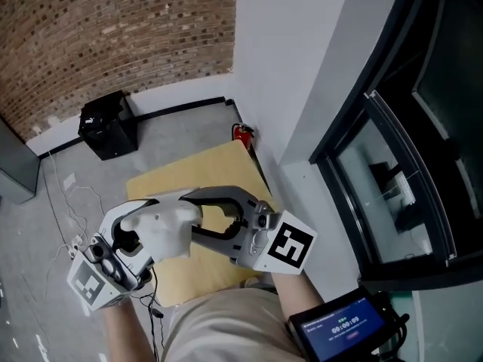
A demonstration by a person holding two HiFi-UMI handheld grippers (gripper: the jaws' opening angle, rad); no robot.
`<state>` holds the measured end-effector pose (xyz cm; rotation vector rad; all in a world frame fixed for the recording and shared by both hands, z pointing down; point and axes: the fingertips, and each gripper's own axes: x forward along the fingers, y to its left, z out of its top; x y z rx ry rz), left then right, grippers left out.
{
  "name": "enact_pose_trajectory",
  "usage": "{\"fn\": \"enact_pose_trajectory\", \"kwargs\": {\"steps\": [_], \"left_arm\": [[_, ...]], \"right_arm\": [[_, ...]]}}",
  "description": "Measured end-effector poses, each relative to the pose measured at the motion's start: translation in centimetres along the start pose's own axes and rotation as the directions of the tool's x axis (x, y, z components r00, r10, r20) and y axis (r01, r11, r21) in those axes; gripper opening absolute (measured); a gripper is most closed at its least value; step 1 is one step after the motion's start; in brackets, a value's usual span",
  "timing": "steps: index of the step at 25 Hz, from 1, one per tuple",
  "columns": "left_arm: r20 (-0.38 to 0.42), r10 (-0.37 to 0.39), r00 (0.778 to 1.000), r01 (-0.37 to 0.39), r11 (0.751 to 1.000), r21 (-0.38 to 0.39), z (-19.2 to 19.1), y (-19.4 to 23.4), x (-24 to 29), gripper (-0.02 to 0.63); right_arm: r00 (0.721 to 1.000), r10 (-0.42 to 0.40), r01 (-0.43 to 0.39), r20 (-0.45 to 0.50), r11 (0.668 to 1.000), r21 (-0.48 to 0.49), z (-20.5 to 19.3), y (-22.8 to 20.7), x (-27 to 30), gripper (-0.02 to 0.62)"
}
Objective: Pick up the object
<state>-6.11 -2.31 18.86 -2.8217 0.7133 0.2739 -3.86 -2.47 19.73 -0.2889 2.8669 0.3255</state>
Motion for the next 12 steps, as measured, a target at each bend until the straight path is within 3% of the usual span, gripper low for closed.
{"fn": "enact_pose_trajectory", "kwargs": {"steps": [12], "left_arm": [[0.007, -0.022, 1.0, 0.022, 1.0, -0.018, -0.15, 0.4, 0.17, 0.133]], "right_arm": [[0.999, -0.032, 0.032, -0.01, 0.999, 0.0, -0.11, -0.36, 0.07, 0.153]]}}
